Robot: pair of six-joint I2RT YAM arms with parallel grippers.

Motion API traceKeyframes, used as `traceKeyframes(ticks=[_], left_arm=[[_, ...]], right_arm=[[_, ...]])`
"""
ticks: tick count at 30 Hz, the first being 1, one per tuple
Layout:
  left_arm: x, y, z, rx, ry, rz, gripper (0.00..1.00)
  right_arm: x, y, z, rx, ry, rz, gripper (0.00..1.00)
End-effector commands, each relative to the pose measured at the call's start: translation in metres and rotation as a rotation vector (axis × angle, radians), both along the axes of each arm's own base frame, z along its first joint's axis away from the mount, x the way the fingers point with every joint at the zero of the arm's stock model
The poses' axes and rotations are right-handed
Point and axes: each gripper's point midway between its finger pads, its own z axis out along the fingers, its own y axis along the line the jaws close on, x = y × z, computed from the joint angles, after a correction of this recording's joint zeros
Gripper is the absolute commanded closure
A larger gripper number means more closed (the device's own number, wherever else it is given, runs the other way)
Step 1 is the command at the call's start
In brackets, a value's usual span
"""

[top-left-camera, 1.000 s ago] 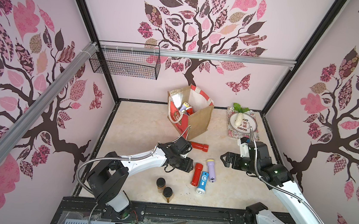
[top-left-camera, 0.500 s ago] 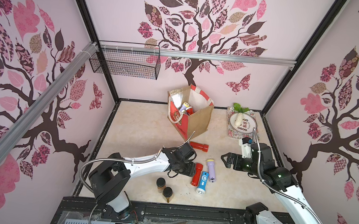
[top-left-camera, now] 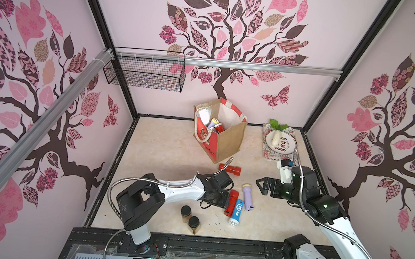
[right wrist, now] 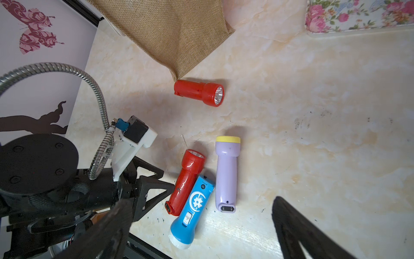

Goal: Put the flashlights into the tote bags
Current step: Pick up the flashlight from the center of the board.

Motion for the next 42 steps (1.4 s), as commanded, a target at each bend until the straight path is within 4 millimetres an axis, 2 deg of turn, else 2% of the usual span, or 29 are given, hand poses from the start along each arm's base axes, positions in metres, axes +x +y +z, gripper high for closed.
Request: traceKeyframes(ticks=[1,8,19,32,35,42], left_arm=[[0.013,-0.012,0.011,-0.013,-0.036,0.012,0.45],[0.016,-0.017,0.017,-0.03,-0.05,0.013,0.46],[0.013,-0.023,0.003,0.011,-0.034,-0.003,0.45],[0.013,0.008,-0.03,0.206,-0.007,0.037,0.49],[0.013,0.01,-0.031,0.218,-0.01,0.043,0.52],[0.015,0.014,-0.024,0.225,-0.029,0.052,0.69]], right_arm=[[0.0,-0.001,0.004,-0.003,-0.018,0.008,0.0],[0.0,-0.001,0.003,-0.004,-0.018,0.007,0.0],[0.0,-0.001,0.003,-0.007,-0.019,0.004,0.0],[0.0,-0.001,0.002,-0.006,-0.017,0.006,0.0],[0.0,-0.001,0.003,-0.006,-0.02,0.005,0.0],[0.0,-0.001,0.003,-0.007,-0.019,0.004,0.0]])
